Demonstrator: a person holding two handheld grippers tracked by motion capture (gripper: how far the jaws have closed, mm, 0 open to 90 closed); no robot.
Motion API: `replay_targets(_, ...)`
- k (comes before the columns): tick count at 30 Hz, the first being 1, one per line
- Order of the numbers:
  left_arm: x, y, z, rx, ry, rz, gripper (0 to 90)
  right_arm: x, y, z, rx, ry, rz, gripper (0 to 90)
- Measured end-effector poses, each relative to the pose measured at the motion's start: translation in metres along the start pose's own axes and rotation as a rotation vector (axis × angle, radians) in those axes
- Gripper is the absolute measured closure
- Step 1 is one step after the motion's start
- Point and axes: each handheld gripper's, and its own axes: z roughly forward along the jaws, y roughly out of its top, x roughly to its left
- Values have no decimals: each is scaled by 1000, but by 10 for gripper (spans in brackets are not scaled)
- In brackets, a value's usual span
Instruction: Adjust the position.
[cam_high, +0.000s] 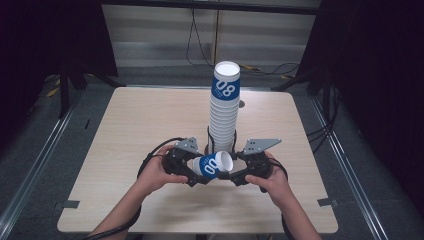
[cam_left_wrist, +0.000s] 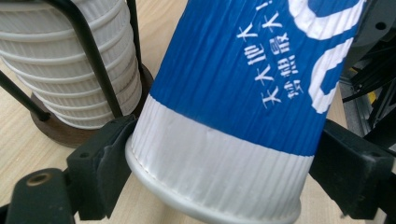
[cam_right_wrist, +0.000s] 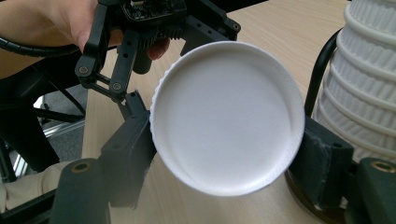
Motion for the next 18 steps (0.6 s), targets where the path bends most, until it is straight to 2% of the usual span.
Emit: replay_targets(18, -1, 2, -5, 23, 16, 29, 154, 1, -1, 2, -13, 4, 4, 275)
